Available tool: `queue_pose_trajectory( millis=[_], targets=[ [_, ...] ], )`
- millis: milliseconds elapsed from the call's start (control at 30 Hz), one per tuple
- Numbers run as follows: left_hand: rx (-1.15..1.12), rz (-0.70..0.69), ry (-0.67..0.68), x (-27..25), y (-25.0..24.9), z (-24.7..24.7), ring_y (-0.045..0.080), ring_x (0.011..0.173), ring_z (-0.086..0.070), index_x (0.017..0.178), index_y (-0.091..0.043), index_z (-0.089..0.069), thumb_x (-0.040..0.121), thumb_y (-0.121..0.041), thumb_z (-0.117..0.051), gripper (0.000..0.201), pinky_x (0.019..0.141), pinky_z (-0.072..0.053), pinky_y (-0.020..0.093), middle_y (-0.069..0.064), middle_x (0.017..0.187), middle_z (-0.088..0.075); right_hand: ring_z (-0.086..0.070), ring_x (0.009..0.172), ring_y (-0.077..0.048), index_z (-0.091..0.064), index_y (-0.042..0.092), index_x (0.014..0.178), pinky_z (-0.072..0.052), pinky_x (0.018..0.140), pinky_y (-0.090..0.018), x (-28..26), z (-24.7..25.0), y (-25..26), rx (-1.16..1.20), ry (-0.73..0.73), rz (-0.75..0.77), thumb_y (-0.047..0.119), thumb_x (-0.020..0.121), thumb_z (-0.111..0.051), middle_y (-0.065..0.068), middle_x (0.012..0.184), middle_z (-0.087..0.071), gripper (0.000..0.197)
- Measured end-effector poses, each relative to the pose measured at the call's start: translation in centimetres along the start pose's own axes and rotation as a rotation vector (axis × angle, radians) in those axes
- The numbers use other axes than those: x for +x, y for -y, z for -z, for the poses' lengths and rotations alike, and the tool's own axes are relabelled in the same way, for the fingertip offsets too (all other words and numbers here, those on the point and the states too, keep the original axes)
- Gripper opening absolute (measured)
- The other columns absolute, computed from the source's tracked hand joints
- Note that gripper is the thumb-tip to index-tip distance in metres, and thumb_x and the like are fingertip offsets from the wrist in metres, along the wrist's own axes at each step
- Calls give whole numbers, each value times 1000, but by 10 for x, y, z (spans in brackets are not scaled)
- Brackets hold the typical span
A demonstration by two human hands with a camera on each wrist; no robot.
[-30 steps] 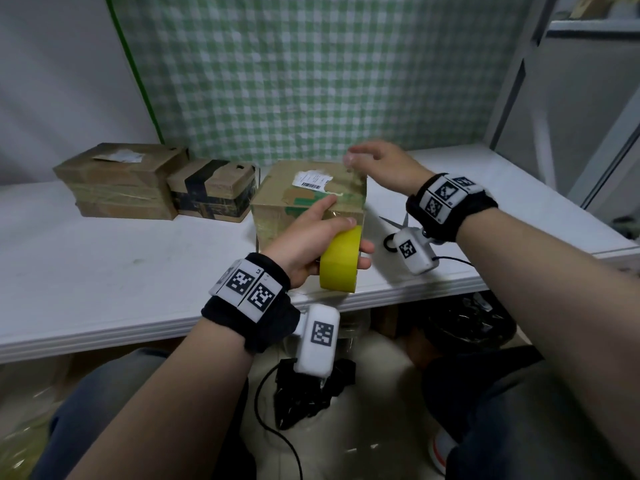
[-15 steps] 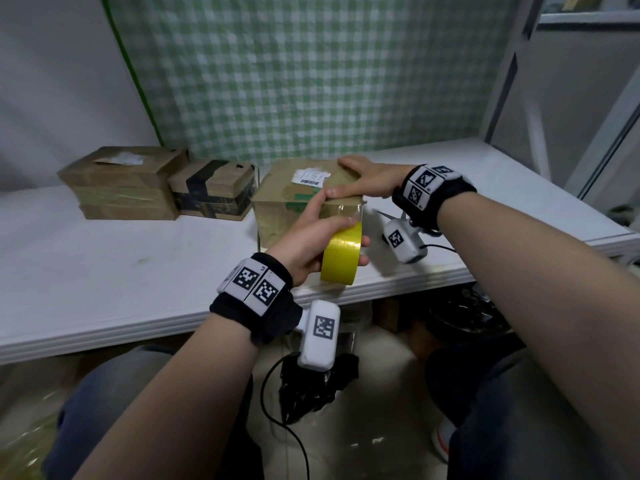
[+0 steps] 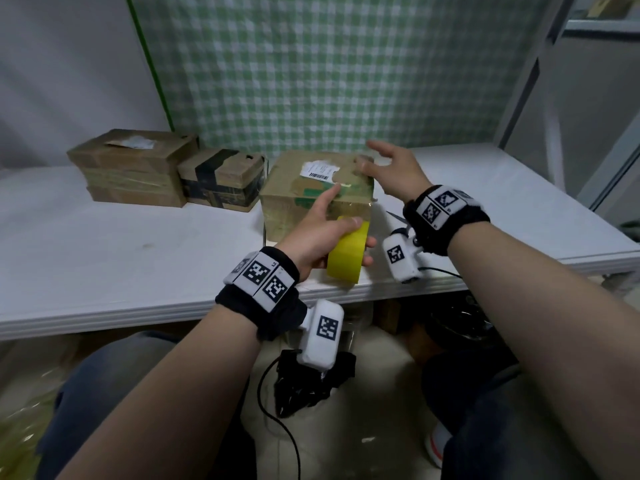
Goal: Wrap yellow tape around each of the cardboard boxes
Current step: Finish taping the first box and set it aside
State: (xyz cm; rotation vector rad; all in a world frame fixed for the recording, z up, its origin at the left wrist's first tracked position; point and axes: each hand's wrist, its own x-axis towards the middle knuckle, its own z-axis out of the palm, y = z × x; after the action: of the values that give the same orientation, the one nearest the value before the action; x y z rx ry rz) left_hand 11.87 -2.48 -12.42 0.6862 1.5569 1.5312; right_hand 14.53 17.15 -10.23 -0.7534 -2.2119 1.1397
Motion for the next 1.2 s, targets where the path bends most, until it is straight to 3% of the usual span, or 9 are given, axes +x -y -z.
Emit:
queue_pose_trajectory(
  millis=[133, 233, 400, 500, 633, 767, 900, 1033, 1200],
  targets=[
    [61, -12, -56, 0, 3, 2, 26, 73, -75, 153, -48, -16, 101, -23, -63, 75, 60, -61, 34, 5, 94, -79, -61, 111, -21, -60, 26, 128, -54, 83, -35, -33, 4, -1, 74, -45, -88, 38, 93, -67, -2, 135, -53, 37],
    [160, -86, -259, 6, 6, 13, 17, 90, -71, 146, -34, -24, 93, -27, -73, 72, 60, -59, 28, -4, 116, -67, -67, 96, -24, -48, 23, 126, -59, 78, -42, -55, 0, 1, 159, -15, -214, 45, 95, -62, -1, 115, -59, 41],
    [473, -64, -737, 7, 5, 42, 34, 134, -35, 137, -3, -26, 92, -26, -65, 64, 105, -37, 40, 16, 143, -31, -69, 98, -31, -36, 17, 124, -61, 83, -49, -70, -11, 0, 188, 90, -330, 61, 94, -50, -6, 113, -58, 55],
    [468, -32, -671, 10, 10, 55, 35, 133, -39, 126, -11, -39, 89, -31, -63, 48, 108, -36, 40, 15, 140, -39, -68, 100, -31, -39, 13, 127, -59, 88, -52, -70, -15, 1, 220, 80, -335, 67, 92, -44, -9, 117, -62, 64],
    [370, -204, -638, 9, 19, 53, 6, 96, -50, 112, -20, -45, 99, -30, -59, 22, 94, -38, 29, 5, 131, -41, -72, 83, -29, -61, 5, 116, -61, 77, -45, -73, -15, 2, 308, 20, -311, 73, 82, -48, -21, 115, -70, 77],
    [363, -301, -691, 10, 11, 51, 26, 126, -41, 118, -33, -51, 99, -34, -58, 20, 108, -30, 32, 3, 136, -37, -60, 47, -7, -58, 17, 102, -37, 58, -29, -72, -9, -3, 414, -20, -318, 59, 102, -40, 1, 99, -71, 45],
    [383, -347, -694, 6, -8, 50, 27, 138, -27, 124, -42, -56, 99, -38, -57, 25, 103, -19, 27, 0, 148, -39, -64, 93, -18, -65, 30, 97, -45, 89, -38, -70, -7, 6, 539, -64, -318, 70, 97, -40, 5, 98, -70, 48],
    [445, -465, -749, 11, -19, 60, 23, 132, -36, 131, -34, -65, 91, -44, -59, 41, 115, -29, 39, -1, 140, -55, -52, 85, -11, -57, 37, 88, -33, 73, -30, -76, 2, 22, 533, -67, -278, 77, 96, -27, 8, 92, -63, 51],
    [392, -452, -773, 18, -30, 72, 24, 129, -52, 131, -33, -67, 70, -65, -54, 71, 114, -41, 40, 2, 138, -58, -61, 106, -4, -62, 30, 130, -38, 85, -24, -69, -2, 33, 532, -58, -105, 74, 95, -37, 10, 122, -68, 62]
  ],
)
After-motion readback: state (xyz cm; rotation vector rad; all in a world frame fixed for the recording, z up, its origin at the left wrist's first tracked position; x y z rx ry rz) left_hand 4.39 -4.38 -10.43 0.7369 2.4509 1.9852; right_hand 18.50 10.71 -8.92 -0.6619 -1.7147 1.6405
